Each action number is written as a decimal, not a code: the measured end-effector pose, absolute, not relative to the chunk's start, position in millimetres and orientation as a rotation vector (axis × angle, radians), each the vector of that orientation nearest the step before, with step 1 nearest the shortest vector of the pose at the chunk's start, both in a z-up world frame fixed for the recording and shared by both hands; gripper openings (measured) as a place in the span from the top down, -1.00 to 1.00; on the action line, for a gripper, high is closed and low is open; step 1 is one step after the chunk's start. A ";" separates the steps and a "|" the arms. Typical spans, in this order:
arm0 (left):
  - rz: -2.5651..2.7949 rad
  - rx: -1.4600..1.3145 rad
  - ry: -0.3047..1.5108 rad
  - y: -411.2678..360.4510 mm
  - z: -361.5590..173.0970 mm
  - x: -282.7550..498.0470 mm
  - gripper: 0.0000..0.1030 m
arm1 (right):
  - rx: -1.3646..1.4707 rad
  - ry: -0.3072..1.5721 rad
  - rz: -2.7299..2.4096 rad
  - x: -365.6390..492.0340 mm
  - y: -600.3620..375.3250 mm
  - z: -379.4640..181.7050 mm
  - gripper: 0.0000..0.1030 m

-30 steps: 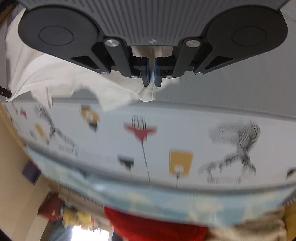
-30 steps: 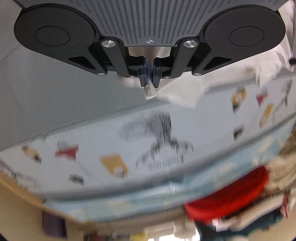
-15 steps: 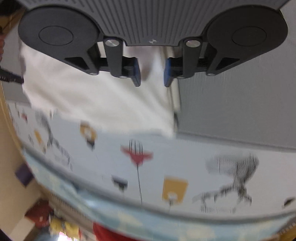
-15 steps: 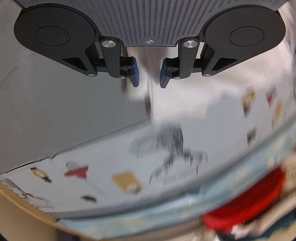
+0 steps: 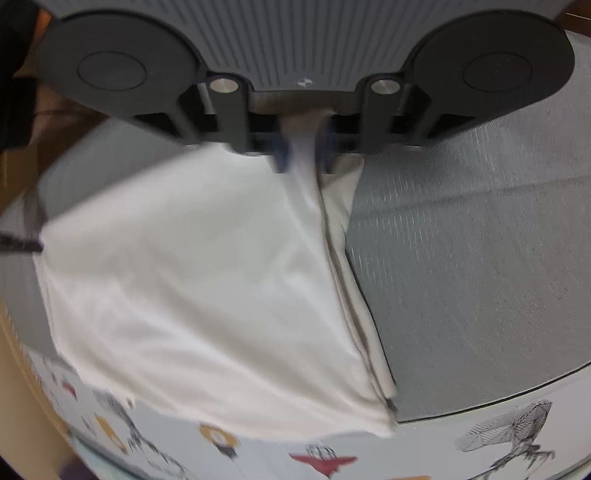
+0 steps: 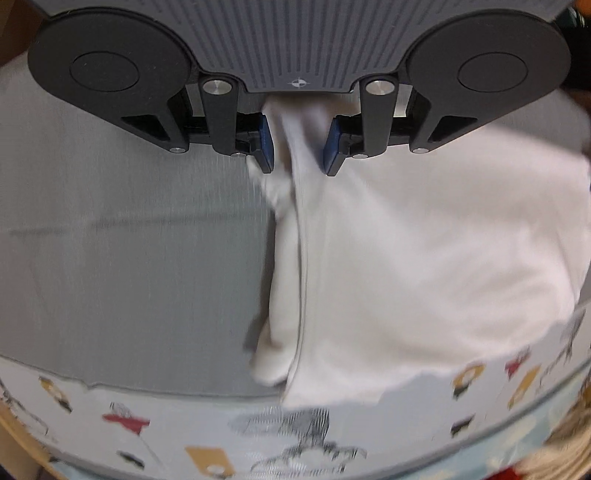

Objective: Fold small clothes

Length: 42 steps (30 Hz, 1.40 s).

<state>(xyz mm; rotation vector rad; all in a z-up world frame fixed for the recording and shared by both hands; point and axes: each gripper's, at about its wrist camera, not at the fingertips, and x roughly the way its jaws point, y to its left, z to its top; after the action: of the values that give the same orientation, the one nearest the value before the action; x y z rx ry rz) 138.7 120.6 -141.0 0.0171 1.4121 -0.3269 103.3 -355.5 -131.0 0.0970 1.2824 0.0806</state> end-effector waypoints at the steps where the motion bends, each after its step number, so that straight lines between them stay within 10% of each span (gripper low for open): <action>1: -0.330 0.034 1.393 120.6 -137.0 135.6 0.94 | 0.092 1.289 0.080 99.7 -355.5 -130.0 0.94; 8: -0.311 0.033 1.414 131.4 -129.0 124.8 0.93 | 0.222 1.236 0.052 85.2 -372.5 -109.6 0.95; 15: -0.237 -0.109 1.324 152.2 -116.9 138.9 0.26 | 0.054 1.317 0.038 87.7 -352.7 -120.5 0.61; 27: -0.162 -0.375 1.278 155.2 -148.9 175.0 0.02 | 0.113 1.127 0.030 110.2 -346.1 -114.2 0.32; 35: -0.195 -0.389 1.279 154.1 -164.5 192.9 0.05 | 0.114 1.216 -0.077 132.0 -352.0 -136.2 0.07; 39: -0.225 -0.356 1.267 152.5 -163.9 194.1 0.72 | 0.148 1.214 -0.128 134.4 -351.5 -125.0 0.08; 42: -0.249 -0.387 1.238 162.6 -156.4 190.2 0.77 | 0.137 1.149 -0.140 130.6 -348.9 -100.5 0.08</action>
<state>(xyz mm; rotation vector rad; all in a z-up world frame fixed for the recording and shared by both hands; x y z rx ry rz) 190.2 162.6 -156.4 -0.3871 1.2376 -0.2495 130.6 -348.9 -100.5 0.1372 1.1493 -0.1400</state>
